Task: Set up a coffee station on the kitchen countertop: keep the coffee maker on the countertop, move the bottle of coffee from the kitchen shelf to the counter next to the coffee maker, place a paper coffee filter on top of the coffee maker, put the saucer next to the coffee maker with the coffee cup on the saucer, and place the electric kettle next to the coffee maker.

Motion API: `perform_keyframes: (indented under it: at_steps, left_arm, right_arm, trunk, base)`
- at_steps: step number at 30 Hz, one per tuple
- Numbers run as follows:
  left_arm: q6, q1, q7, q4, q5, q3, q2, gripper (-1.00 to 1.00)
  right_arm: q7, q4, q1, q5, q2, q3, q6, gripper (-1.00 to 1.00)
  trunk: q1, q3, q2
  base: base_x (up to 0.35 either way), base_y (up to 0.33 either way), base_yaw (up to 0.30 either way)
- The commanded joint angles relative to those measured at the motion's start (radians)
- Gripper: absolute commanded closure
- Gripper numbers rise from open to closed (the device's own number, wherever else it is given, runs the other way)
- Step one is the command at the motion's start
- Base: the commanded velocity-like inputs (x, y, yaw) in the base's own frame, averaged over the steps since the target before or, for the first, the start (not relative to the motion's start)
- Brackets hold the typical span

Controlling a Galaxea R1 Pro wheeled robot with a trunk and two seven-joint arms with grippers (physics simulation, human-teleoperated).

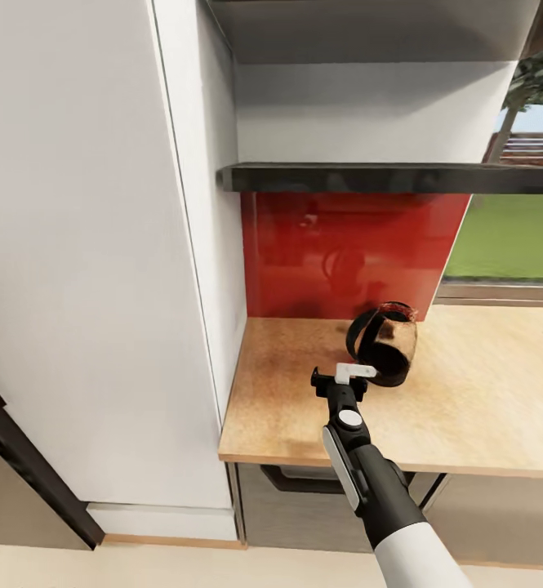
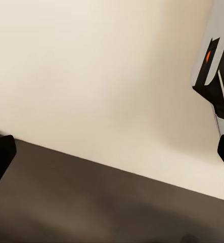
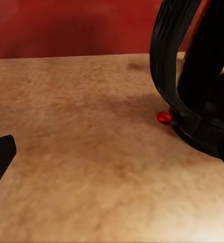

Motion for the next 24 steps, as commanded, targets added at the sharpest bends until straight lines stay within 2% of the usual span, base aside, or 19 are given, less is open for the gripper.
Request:
perform_keyframes:
  at_steps: [1,6,14,24]
  left_arm:
    - [-0.005,0.000,0.000,0.002,0.005,0.006,0.000,-1.00]
    - [-0.005,0.001,0.000,0.002,0.005,0.006,0.000,-1.00]
    - [-0.005,0.001,0.000,0.002,0.005,0.006,0.000,-1.00]
    - [-0.005,0.001,-0.001,0.002,0.005,0.006,-0.004,-1.00]
  right_arm:
    - [-0.006,-0.001,-0.001,-0.002,0.000,0.002,0.006,-1.00]
    - [-0.006,-0.001,-0.001,-0.002,0.000,0.001,0.006,-1.00]
    - [-0.006,-0.001,-0.001,-0.002,0.000,0.001,0.006,-1.00]
    - [-0.006,-0.002,-0.001,0.000,0.000,-0.001,0.006,-1.00]
  trunk:
    - [0.001,-0.002,-0.002]
    - [0.001,-0.002,-0.002]
    - [0.001,-0.002,-0.002]
    - [0.001,-0.002,-0.002]
  base:
    - [0.009,0.000,0.016]
    - [0.040,0.000,0.004]
    - [0.214,0.000,0.000]
    - [0.014,0.000,0.000]
